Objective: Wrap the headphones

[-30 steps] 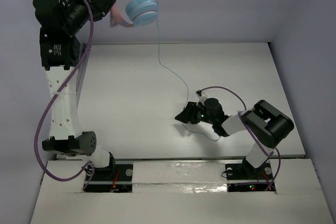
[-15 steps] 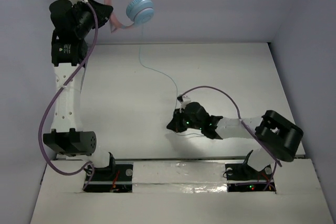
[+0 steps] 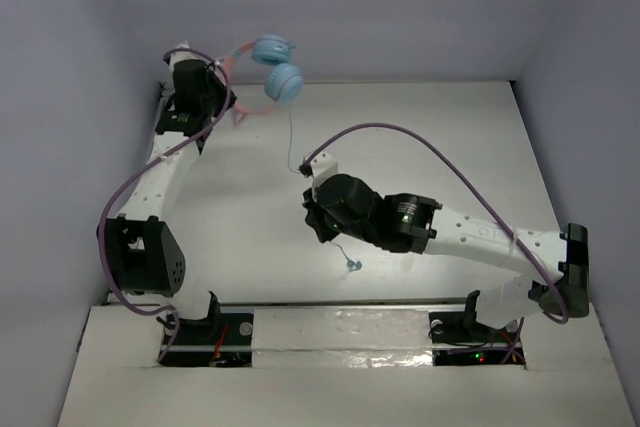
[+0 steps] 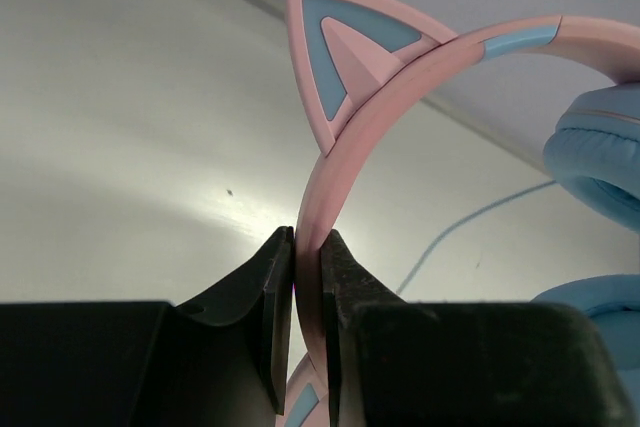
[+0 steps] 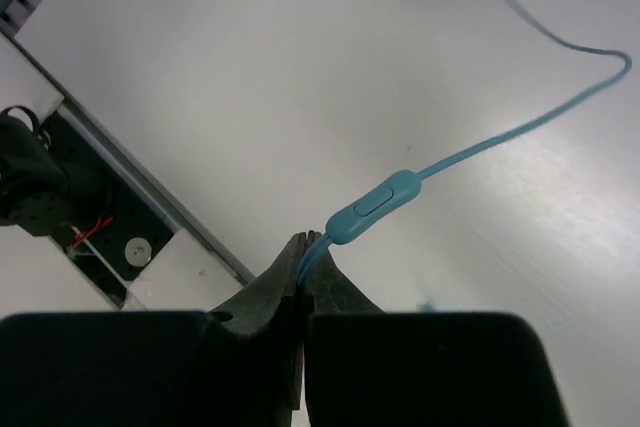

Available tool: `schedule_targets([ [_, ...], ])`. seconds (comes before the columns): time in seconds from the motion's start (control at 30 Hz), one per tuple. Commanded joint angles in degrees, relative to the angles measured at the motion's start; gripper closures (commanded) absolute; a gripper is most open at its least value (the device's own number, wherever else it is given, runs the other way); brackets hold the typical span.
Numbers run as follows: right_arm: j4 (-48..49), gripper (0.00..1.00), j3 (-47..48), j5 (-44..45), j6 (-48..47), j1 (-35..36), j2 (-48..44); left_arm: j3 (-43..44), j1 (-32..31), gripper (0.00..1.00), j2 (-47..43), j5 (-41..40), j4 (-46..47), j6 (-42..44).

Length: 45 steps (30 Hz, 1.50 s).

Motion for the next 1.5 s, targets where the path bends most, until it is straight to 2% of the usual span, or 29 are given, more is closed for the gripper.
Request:
schedule_targets([
  [0.0, -11.34, 1.0, 11.77, 7.44, -8.72, 0.12, 0.66, -3.25, -5.71, 1.0, -3.68, -3.99, 11.29, 1.57],
  [0.17, -17.92, 1.0, 23.65, 9.81, -13.56, 0.12, 3.46, -10.73, -13.36, 1.0, -2.71, -3.82, 15.34, 3.94],
  [0.43, -21.98, 1.0, 35.35, 16.58, -21.21, 0.12, 4.44, -15.21, -18.55, 1.0, -0.52, 0.05, 19.74, 6.67],
  [0.63, -20.58, 1.0, 42.83, 10.79, -23.42, -1.63, 5.05, -16.62, -22.15, 1.0, 2.12, 0.23, 20.88, 7.73],
  [0.77, -20.05, 1.0, 47.48, -0.27, -25.7, -2.25, 5.32, -16.54, -22.16, 1.0, 3.7, -0.39, 20.36, 7.73],
  [0.8, -20.13, 1.0, 48.45, -5.25, -26.14, -2.78, 5.4, -16.37, -22.68, 1.0, 3.97, -0.13, 20.27, 7.9],
  [0.93, -21.19, 1.0, 54.6, -14.7, -27.02, -5.33, 6.98, -15.84, -23.82, 1.0, 4.76, -0.21, 20.18, 8.69],
  [1.0, -21.89, 1.0, 57.42, -13.06, -28.59, -6.11, 7.77, -16.27, -24.35, 1.0, 4.76, -0.04, 20.18, 9.22],
  [1.13, -22.42, 1.0, 59.44, -9.53, -30.27, -12.68, 7.87, -19.95, -26.37, 1.0, 3.54, 0.14, 20.44, 9.75],
  [1.27, -20.93, 1.0, 56.73, -9.96, -30.97, -18.67, 7.43, -23.21, -28.13, 1.0, 1.69, 0.58, 21.32, 10.1],
  [1.47, -18.74, 1.0, 56.72, -12.95, -32.73, -21.24, 8.92, -24.63, -31.65, 1.0, 2.03, 3.04, 21.32, 10.8],
])
